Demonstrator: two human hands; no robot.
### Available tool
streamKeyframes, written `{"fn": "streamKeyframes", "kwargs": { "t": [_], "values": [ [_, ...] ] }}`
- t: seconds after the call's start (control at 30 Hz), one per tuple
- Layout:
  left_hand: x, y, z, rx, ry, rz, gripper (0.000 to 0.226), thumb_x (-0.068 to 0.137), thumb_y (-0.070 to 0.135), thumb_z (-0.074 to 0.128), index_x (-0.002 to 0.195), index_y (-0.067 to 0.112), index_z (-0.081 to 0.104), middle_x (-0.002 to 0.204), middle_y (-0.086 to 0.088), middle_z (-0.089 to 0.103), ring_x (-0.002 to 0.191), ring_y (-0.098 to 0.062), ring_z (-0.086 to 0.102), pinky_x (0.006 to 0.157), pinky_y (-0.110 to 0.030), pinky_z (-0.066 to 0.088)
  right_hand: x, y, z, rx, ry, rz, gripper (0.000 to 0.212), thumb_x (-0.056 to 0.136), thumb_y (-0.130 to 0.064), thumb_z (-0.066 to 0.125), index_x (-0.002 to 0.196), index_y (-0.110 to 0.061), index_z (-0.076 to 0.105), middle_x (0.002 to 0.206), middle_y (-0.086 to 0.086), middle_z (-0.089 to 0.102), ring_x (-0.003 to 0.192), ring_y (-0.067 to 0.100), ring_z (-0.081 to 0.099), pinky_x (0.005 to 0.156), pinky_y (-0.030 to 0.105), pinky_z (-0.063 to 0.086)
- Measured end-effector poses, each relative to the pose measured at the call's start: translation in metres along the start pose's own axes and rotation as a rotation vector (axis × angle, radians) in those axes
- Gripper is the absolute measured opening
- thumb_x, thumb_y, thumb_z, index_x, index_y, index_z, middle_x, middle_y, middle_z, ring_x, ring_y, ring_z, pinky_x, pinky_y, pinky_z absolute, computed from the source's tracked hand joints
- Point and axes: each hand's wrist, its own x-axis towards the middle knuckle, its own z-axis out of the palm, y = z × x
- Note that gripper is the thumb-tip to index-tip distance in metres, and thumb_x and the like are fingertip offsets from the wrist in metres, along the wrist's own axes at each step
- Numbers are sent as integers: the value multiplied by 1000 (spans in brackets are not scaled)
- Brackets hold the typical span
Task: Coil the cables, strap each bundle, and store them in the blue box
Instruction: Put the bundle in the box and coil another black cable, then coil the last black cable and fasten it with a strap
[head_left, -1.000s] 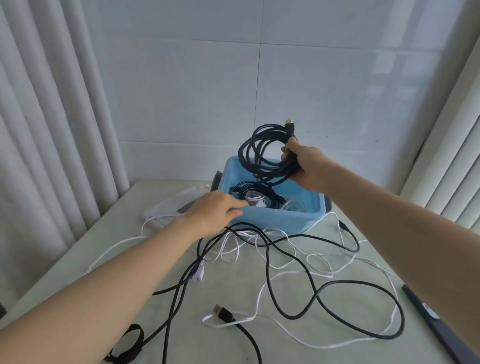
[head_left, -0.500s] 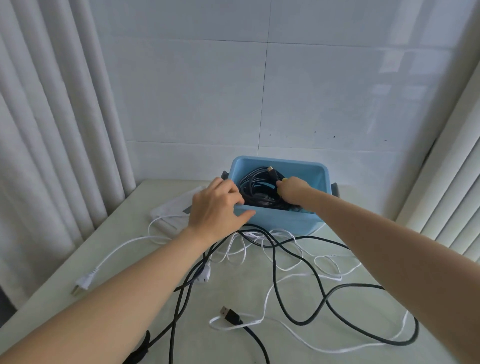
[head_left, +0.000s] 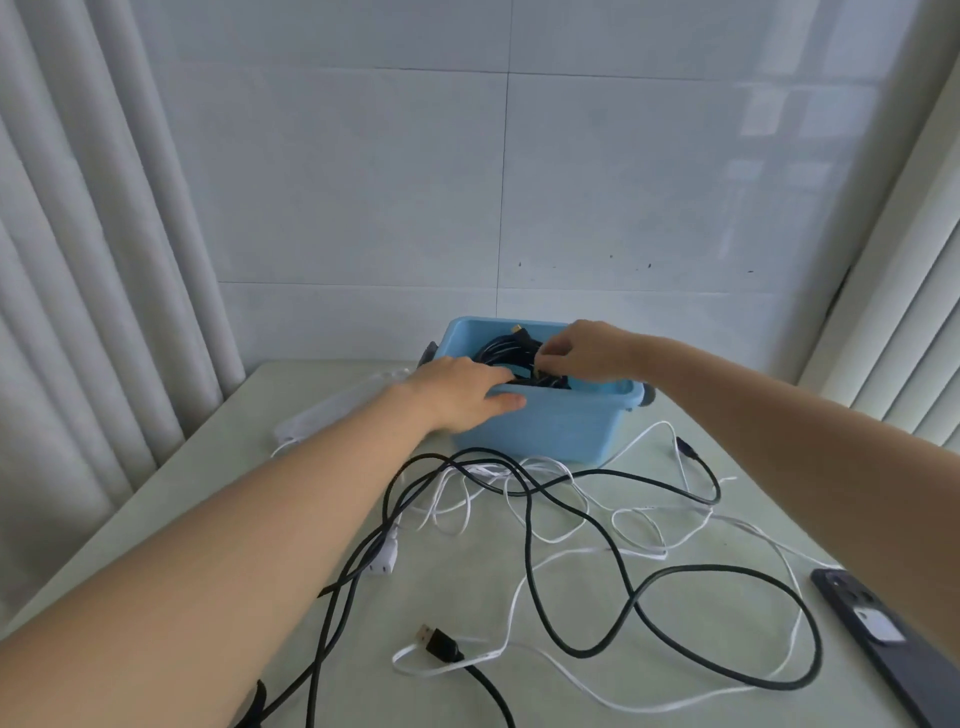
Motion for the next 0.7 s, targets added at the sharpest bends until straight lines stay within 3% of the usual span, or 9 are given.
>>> {"fn": "streamKeyframes", "kwargs": {
  "t": [0.07,0.13,0.2,0.27,0.33,0.43,0.57,0.63,0.7],
  "values": [
    [9,0,-4,25,-27,-26,52,99,66,34,129,31,56,117,-5,66,114,-30,59,86,-37,40,-14,3,-1,-35,-101,-12,43,102,-52,37,129,-26,59,102,-1,61,88,16,55,63,25,42],
    [14,-4,-6,43,-52,-36,52,98,68,34,111,25,60,93,3,61,105,-29,58,80,-36,35,-16,9,3,-15,-152,23,54,100,-62,31,135,-28,54,85,-5,52,70,10,50,53,25,32],
    [18,-7,-8,30,-57,-46,57,94,73,34,91,21,58,78,7,53,90,-27,56,73,-35,33,-10,13,9,-37,-212,60,67,91,-76,31,132,-30,57,86,-7,52,67,11,49,54,27,33],
    [20,-9,-7,39,-44,-53,59,92,76,35,78,21,52,75,5,52,82,-26,53,68,-35,33,0,12,16,-153,-252,49,69,81,-85,37,107,-26,61,86,-6,53,75,15,52,63,29,38],
    [19,-10,-6,46,-21,-58,58,92,75,36,75,21,50,74,3,52,80,-25,53,65,-35,34,9,10,21,-249,-235,33,58,82,-83,41,79,-25,48,80,-5,49,81,20,52,72,32,39],
    [18,-8,-6,30,-6,-76,58,92,75,37,74,22,49,74,2,52,81,-27,54,67,-36,34,14,9,22,-250,-170,27,55,88,-75,43,76,-22,48,76,-3,50,76,19,52,70,32,39],
    [8,3,-2,56,51,-76,49,97,70,34,89,26,55,80,4,55,93,-29,55,79,-38,35,0,14,30,-233,-44,-12,53,89,-70,48,106,-22,61,82,-2,57,92,26,58,76,35,43],
    [-1,4,2,57,130,-41,43,100,61,38,117,29,59,110,1,65,114,-27,54,92,-41,38,-12,16,35,-263,87,-36,48,90,-67,49,114,-26,61,95,0,64,102,28,59,83,38,40],
    [-12,1,5,-17,204,-34,45,100,53,46,137,28,53,136,1,59,128,-25,48,104,-41,35,-23,19,35,-241,193,-51,44,91,-63,52,118,-29,60,103,1,67,110,29,55,94,41,35]
  ]
}}
